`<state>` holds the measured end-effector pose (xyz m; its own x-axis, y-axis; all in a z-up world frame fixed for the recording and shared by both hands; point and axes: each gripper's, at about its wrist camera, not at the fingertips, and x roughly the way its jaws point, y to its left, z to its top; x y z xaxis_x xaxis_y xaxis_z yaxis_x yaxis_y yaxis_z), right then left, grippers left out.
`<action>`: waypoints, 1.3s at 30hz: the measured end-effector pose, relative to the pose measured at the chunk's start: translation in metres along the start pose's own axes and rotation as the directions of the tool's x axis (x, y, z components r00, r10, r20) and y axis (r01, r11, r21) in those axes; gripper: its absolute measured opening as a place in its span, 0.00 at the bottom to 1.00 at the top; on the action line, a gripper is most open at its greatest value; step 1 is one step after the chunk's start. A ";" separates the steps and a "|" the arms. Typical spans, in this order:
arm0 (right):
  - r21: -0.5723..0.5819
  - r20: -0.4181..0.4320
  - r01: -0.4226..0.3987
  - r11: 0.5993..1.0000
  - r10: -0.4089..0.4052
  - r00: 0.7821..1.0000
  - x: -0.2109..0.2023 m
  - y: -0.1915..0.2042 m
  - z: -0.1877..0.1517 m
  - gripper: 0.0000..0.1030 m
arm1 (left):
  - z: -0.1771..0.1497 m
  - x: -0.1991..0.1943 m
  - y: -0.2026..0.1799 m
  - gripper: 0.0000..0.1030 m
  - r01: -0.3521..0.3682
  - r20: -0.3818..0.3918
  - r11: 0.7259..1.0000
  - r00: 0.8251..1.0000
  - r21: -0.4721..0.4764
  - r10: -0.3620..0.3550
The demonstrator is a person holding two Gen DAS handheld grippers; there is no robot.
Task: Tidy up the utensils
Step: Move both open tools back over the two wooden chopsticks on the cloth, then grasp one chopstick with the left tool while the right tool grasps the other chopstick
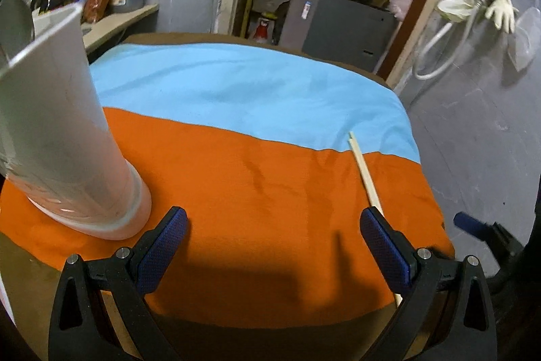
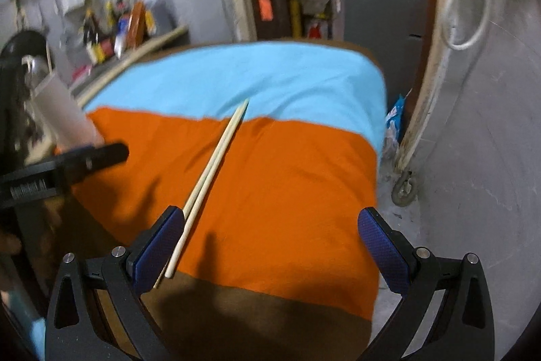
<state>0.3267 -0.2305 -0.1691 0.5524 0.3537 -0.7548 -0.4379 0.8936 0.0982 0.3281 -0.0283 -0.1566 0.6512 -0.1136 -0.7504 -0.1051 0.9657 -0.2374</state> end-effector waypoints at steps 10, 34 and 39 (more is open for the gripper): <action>-0.048 -0.081 0.016 0.999 -0.020 0.997 0.017 0.010 -0.004 1.00 | -0.001 -0.003 0.012 0.97 0.010 -0.028 0.999 1.000 -0.042 -0.011; 0.022 -0.024 0.107 0.994 -0.106 0.994 0.001 -0.012 -0.010 0.29 | 0.010 0.030 -0.052 0.48 0.242 -0.163 0.951 0.963 0.191 -0.212; 0.039 -0.011 0.091 0.995 -0.091 0.996 -0.003 -0.016 -0.014 0.20 | 0.013 0.045 -0.068 0.27 0.243 -0.215 0.938 0.958 0.246 -0.192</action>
<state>0.3221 -0.2493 -0.1775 0.5818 0.2681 -0.7679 -0.3576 0.9323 0.0546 0.3742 -0.0963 -0.1659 0.4820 -0.3443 -0.8057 0.2448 0.9358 -0.2536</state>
